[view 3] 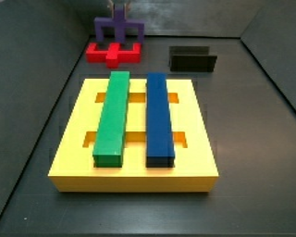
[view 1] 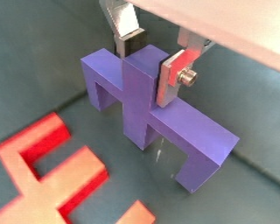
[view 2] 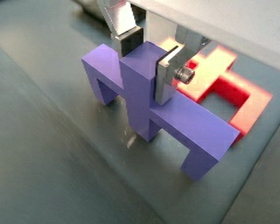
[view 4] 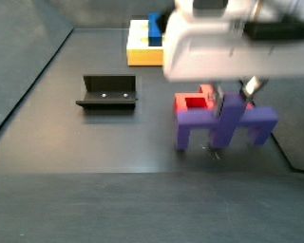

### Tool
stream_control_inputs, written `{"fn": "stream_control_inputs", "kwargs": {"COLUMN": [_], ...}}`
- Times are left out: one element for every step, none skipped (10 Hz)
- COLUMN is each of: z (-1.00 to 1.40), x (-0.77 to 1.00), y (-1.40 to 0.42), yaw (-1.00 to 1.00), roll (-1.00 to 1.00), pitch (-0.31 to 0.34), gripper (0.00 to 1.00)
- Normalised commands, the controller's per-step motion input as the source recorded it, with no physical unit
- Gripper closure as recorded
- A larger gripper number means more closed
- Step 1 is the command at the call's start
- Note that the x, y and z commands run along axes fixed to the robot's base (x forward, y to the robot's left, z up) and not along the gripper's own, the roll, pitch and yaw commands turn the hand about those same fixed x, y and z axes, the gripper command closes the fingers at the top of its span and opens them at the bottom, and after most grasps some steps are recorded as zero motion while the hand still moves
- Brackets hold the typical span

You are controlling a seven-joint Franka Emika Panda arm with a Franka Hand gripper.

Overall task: Pick up the purple object. Move up. Move to above the board. Insert the purple object.
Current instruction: Move up, then move to above the board.

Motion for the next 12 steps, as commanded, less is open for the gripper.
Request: {"fn": "stream_control_inputs", "kwargs": {"z": [0.48,0.19,1.40,1.40,1.40,1.40,1.00,0.55,0.26,0.14,0.12,0.13], "x": [-0.03,0.00,0.00,-0.02,-0.05,-0.01,0.04,0.03,0.03,0.29,0.29,0.29], "y": [0.01,0.01,0.00,-0.01,-0.01,-0.01,0.01,0.00,0.00,-1.40,-1.40,-1.40], "yaw": [0.00,0.01,0.00,-0.01,0.00,0.01,0.00,0.00,0.00,-0.13,-0.12,-0.05], "roll": [0.03,0.05,0.00,-0.02,0.01,0.01,-0.01,0.00,0.01,-0.09,-0.08,-0.01], "pitch": [0.043,0.039,0.000,0.013,0.022,0.020,0.061,0.096,0.077,0.124,0.106,0.080], "gripper": [1.00,1.00,1.00,1.00,1.00,1.00,1.00,1.00,1.00,1.00,1.00,1.00]}}
